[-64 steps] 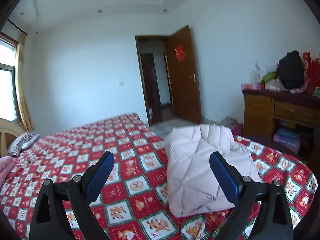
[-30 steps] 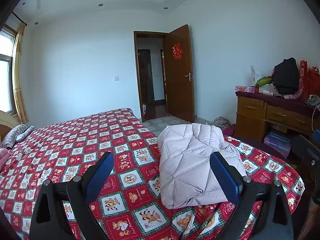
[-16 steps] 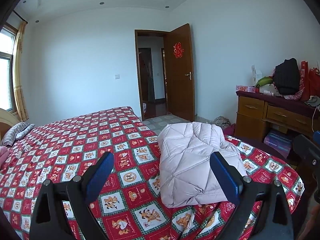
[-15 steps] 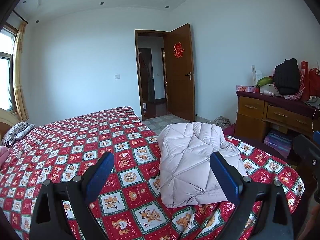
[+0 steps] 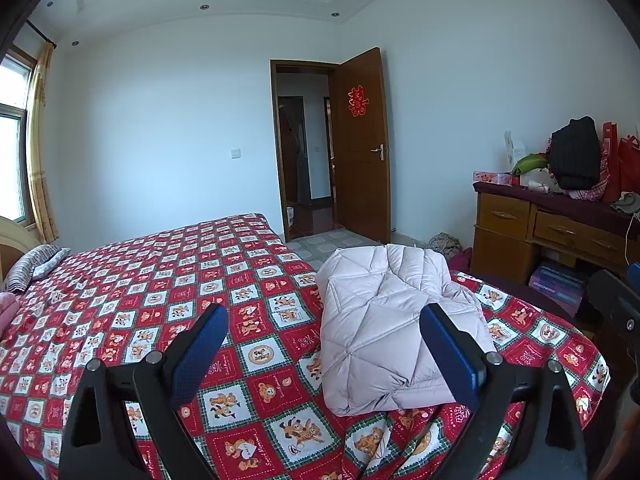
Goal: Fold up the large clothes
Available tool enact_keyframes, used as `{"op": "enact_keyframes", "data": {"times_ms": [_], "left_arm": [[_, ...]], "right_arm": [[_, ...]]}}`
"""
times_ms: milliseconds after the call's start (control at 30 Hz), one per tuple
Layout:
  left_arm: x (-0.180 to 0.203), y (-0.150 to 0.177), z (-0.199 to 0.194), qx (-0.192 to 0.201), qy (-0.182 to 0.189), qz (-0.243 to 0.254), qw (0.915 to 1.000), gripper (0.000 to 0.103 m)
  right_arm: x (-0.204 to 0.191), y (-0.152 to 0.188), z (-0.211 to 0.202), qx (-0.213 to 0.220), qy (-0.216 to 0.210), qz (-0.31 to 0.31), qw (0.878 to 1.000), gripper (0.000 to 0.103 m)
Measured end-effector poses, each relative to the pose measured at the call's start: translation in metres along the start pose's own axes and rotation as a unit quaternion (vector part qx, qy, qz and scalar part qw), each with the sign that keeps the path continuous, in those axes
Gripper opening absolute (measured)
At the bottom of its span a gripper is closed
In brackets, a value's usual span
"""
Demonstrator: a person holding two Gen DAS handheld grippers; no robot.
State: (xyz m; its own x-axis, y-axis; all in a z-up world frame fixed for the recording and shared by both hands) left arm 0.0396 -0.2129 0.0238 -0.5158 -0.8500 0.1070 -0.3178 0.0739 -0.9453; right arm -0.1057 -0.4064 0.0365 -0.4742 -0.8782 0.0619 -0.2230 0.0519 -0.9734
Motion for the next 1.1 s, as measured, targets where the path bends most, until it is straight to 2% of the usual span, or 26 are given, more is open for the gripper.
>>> {"op": "enact_keyframes", "data": {"times_ms": [467,1100], "left_arm": [[-0.008,-0.008,0.000,0.026,-0.026,0.011,0.9993,0.097],[-0.011,-0.005,0.007,0.015,-0.032,0.015,0.9993,0.097]], "right_arm": [[-0.001,0.003,0.002,-0.004,0.000,0.001,1.000,0.103],[-0.003,0.011,0.010,-0.015,-0.007,0.001,1.000,0.103]]}}
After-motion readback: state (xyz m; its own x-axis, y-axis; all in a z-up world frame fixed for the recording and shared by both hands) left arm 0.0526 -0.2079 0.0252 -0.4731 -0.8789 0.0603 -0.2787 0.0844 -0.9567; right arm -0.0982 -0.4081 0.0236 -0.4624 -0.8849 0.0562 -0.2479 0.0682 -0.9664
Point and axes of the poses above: each gripper's, at about its wrist camera, not at the fingertips, and z roughly the way its jaws point, x to its right, y to its underside, the point moved 10 cm from there along z, roughly the way its jaws point, and after that the axes turned 10 degrees about -z, right-handed, at the moved point
